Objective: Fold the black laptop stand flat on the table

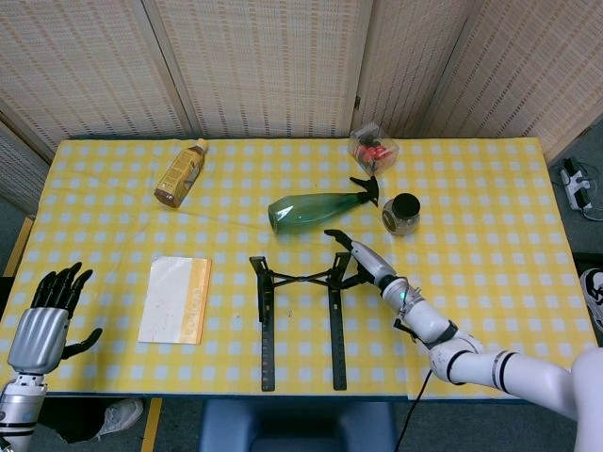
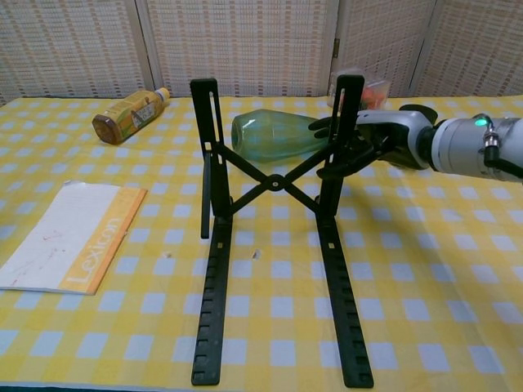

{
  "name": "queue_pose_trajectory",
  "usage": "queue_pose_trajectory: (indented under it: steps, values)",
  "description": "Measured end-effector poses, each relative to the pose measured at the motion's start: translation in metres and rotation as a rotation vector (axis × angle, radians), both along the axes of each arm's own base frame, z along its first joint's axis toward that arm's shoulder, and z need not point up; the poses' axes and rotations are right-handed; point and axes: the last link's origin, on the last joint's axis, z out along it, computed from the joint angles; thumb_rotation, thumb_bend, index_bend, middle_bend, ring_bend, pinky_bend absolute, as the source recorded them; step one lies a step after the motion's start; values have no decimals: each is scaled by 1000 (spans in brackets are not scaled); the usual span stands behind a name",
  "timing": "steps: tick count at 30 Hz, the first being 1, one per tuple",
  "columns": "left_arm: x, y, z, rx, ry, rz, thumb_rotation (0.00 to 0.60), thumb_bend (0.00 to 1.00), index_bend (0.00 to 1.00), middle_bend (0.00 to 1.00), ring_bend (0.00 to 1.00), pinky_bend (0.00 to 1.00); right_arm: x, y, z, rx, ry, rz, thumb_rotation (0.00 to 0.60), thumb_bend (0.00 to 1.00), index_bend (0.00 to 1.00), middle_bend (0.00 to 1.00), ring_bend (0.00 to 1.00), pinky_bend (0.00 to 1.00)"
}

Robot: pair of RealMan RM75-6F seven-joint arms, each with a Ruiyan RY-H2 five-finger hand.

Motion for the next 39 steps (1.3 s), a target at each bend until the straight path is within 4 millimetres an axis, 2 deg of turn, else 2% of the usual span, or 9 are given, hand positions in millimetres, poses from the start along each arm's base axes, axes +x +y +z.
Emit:
queue_pose_trajectory:
  steps: [4,10,19,24,27,32,39]
  values:
    - [1,2,-1,-7,-3,-7,600,252,0,36,0,0,1,3,11,12,26,36,600,153,0,0,0,0]
    - [12,12,-3,-35,-15,-52,600,253,0,36,0,0,5,11,32,25,33,72,600,144,0,0,0,0]
    - [45,43,-17,-175,-155,-135,600,253,13,36,12,0,-1,28,79,-84,30,123,600,144,0,0,0,0]
    - [68,68,-37,-309,-261,-148,600,225,12,36,13,0,-11,40,105,-173,47,133,600,144,0,0,1,0]
    - [82,83,-53,-401,-343,-133,600,180,0,36,13,0,-16,48,112,-192,62,132,600,144,0,0,0,0]
    - [112,106,-87,-557,-463,-106,600,171,0,36,5,0,-22,56,114,-202,78,127,600,143,0,0,0,0]
    - [137,134,-122,-618,-537,-63,600,170,0,36,0,0,-26,59,114,-210,79,122,600,144,0,0,0,0]
